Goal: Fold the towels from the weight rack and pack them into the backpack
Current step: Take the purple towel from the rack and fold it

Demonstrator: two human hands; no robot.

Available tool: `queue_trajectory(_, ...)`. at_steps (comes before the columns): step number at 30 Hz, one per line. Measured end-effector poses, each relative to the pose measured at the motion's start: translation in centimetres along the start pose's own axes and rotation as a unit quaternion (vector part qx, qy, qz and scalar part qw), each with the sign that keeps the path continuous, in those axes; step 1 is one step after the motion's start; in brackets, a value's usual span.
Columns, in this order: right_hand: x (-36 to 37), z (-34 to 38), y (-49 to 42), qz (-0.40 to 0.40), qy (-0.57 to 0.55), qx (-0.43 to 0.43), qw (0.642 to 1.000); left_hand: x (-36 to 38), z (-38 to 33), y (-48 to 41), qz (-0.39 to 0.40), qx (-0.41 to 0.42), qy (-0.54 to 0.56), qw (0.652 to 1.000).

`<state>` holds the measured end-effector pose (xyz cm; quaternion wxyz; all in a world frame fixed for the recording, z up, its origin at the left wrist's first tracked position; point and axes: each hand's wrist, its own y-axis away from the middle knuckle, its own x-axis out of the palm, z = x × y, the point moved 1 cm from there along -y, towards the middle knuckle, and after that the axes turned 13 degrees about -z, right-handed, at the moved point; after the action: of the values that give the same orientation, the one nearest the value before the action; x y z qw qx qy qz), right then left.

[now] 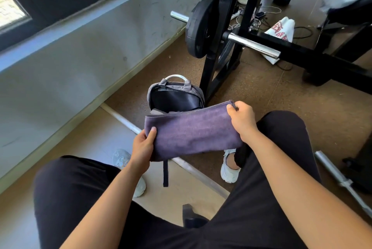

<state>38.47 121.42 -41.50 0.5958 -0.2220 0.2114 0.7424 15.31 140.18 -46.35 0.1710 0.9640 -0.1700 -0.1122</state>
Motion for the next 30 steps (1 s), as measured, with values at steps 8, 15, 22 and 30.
queue_trajectory(8, 0.8, 0.1, 0.8, 0.017, 0.044, -0.015, 0.999, -0.7, -0.1, -0.5, -0.076, 0.061, -0.063, 0.993)
queue_trajectory(15, 2.0, 1.3, 3.1, 0.083, -0.073, 0.073, 0.991, -0.1, -1.0, 1.2, -0.039, 0.142, -0.085, 0.985)
queue_trajectory(22, 4.6, 2.2, 6.2, 0.162, -0.172, 0.076, 0.969, 1.6, -1.8, 4.6, 0.013, 0.210, -0.096, 0.973)
queue_trajectory(30, 5.7, 2.9, 8.2, 0.239, -0.195, 0.116, 0.944, 3.2, -0.8, 6.3, 0.049, 0.244, -0.115, 0.962)
